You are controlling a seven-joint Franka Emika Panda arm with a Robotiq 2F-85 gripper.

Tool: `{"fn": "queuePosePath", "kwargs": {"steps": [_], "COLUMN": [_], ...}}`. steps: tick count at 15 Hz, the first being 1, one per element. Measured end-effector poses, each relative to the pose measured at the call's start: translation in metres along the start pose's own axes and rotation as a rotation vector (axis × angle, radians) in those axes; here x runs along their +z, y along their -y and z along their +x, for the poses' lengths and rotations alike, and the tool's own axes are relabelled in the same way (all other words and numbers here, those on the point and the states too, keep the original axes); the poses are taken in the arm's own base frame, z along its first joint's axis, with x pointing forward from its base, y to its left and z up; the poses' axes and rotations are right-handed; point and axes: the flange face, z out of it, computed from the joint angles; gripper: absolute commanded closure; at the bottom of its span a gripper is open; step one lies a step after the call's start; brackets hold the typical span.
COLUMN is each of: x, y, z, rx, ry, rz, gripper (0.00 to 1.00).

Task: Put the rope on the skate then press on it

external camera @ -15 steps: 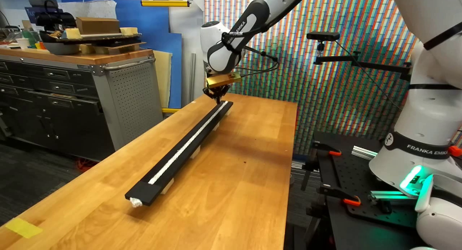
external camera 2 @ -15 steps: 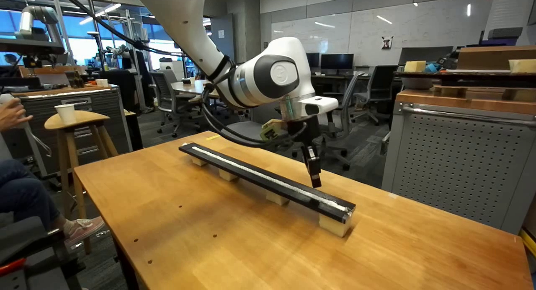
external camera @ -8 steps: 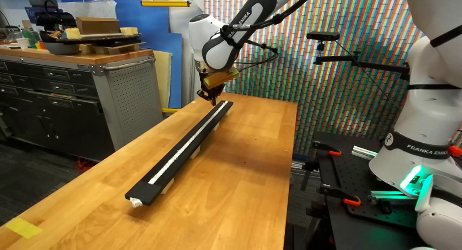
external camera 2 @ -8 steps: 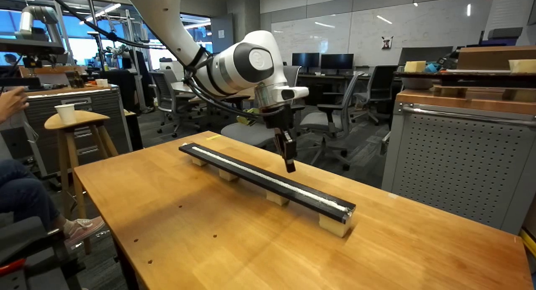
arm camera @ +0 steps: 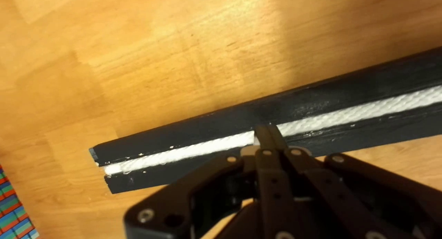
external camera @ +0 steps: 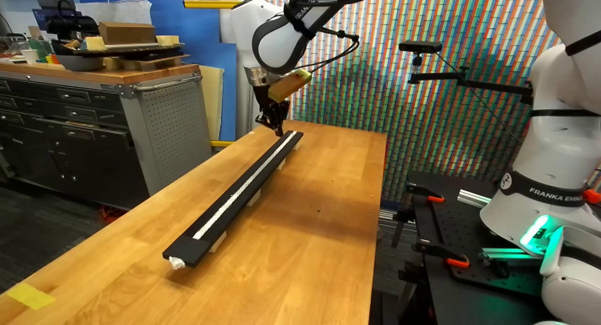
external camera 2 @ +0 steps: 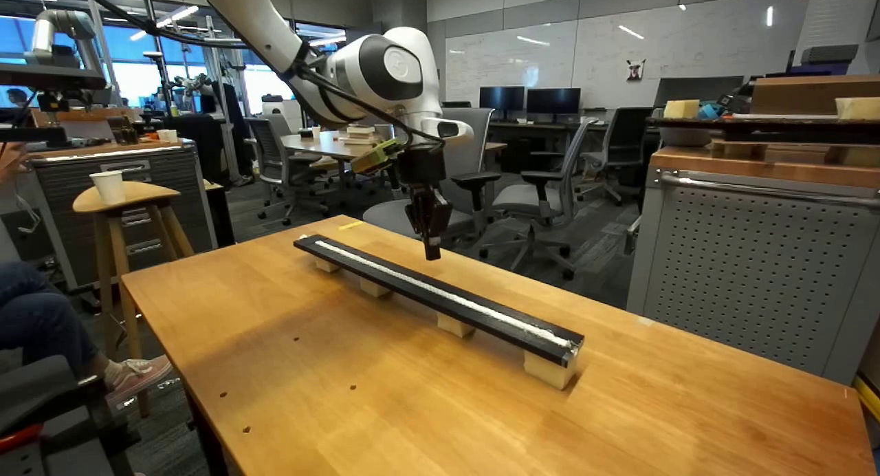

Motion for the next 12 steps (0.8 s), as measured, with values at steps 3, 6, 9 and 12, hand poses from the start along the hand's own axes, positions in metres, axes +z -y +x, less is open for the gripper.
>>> {"fn": "queuePosePath", "kwargs": {"steps": [3,6,9,12], "x": [-0.004,-0.003,-0.003,-0.005], "y": [0.006,0.014,0.017,0.016], "z": [-0.011,-0.023,-0.033,-0.035], "rx": [-0.060,-0.117,-0.142,-0.144], "ry": [0.046,0.070,0.080,0.080], "rz": [-0.010,-0.007,-0.003,-0.001], "gripper": [0.63,0.65,0.56,0.56]}}
